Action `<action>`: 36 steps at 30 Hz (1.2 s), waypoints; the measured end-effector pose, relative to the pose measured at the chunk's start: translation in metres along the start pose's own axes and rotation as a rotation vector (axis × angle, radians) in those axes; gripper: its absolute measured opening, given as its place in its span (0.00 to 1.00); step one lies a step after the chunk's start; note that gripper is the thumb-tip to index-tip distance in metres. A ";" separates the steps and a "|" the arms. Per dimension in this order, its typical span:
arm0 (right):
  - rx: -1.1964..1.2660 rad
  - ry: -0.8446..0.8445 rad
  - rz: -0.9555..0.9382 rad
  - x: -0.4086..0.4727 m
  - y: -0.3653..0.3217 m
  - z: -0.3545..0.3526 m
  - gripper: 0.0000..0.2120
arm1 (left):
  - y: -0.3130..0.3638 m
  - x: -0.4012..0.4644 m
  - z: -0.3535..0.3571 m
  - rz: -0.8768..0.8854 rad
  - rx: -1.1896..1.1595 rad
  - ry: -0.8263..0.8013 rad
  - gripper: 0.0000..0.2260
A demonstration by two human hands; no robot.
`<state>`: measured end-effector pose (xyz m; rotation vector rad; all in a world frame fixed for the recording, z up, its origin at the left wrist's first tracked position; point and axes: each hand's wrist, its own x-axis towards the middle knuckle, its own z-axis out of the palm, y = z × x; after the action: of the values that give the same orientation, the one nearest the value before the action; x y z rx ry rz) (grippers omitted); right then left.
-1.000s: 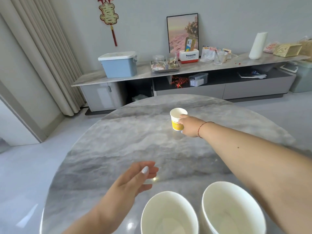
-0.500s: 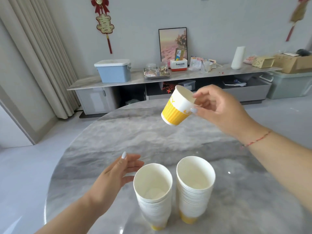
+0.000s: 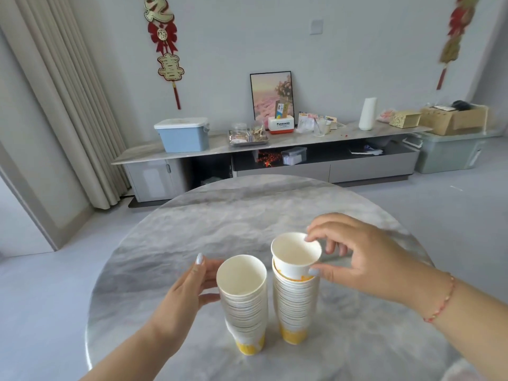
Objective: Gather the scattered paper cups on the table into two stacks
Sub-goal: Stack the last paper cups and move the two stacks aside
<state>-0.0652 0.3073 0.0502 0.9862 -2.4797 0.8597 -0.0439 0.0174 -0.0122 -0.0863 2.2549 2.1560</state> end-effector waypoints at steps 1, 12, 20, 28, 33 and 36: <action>-0.032 -0.013 0.018 -0.003 0.001 0.000 0.22 | -0.002 -0.002 -0.001 0.003 0.001 -0.010 0.25; -0.107 -0.237 0.206 -0.021 0.010 0.029 0.51 | -0.020 -0.009 -0.010 -0.062 0.324 -0.242 0.33; 0.338 -0.268 0.521 -0.041 0.035 0.086 0.44 | -0.069 -0.008 0.012 -0.084 0.440 -0.219 0.37; 0.273 -0.212 0.522 -0.042 0.031 0.117 0.36 | -0.080 -0.006 0.036 -0.024 0.472 0.027 0.24; 0.259 -0.212 0.565 -0.032 0.030 0.126 0.34 | -0.080 0.022 0.005 -0.059 0.525 0.140 0.21; 0.274 -0.207 0.580 -0.023 0.023 0.132 0.32 | -0.072 0.046 -0.028 -0.093 0.517 0.254 0.19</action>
<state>-0.0763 0.2477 -0.0713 0.4340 -2.9383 1.3590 -0.0849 -0.0151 -0.0853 -0.4628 2.8019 1.5295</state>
